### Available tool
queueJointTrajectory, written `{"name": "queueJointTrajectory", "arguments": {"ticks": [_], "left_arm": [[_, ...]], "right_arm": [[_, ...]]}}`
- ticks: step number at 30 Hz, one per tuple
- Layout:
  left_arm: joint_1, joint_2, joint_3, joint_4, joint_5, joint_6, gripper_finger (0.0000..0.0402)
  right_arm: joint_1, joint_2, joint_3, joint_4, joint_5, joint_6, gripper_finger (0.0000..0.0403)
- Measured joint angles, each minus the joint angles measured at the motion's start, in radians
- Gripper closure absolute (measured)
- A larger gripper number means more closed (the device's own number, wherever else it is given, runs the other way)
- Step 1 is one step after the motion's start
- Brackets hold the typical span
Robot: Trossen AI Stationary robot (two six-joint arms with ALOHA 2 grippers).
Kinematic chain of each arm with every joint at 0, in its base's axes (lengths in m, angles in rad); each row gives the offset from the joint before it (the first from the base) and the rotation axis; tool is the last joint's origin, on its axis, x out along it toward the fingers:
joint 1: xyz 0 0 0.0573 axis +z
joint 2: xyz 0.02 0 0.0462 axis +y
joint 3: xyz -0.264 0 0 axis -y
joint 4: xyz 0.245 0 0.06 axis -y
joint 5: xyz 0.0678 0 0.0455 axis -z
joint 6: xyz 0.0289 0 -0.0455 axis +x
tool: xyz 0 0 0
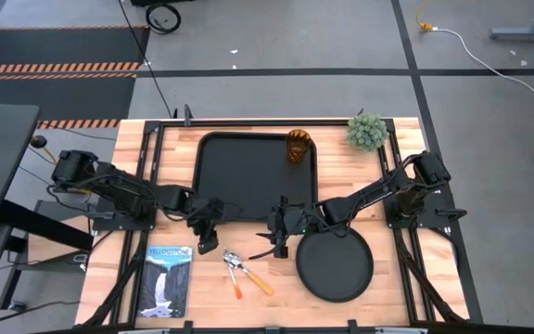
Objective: Pick and place plate/cup/fork/spoon on tray
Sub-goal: Put the orange fork on the left of the serving tray
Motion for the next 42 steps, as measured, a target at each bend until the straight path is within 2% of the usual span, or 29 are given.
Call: {"name": "queueJointTrajectory", "arguments": {"ticks": [8, 11, 14, 29, 42], "left_arm": [[-0.004, 0.074, 0.001, 0.065, -0.001, -0.024, 0.0287], [0.009, 0.117, -0.001, 0.081, 0.056, -0.024, 0.0272], [0.013, 0.125, -0.001, 0.082, 0.062, -0.006, 0.0265], [-0.008, 0.166, 0.004, 0.157, 0.036, -0.006, 0.0268], [-0.008, 0.167, 0.002, 0.168, 0.024, -0.022, 0.0322]], "right_arm": [[0.004, 0.000, 0.000, -0.004, 0.000, 0.003, 0.0209], [0.014, 0.000, 0.000, -0.007, 0.004, 0.010, 0.0209], [0.022, 0.000, 0.000, -0.007, 0.005, 0.008, 0.0209], [0.026, 0.000, 0.000, -0.009, 0.020, 0.015, 0.0209], [0.023, 0.000, 0.000, -0.009, 0.020, 0.015, 0.0209]]}}
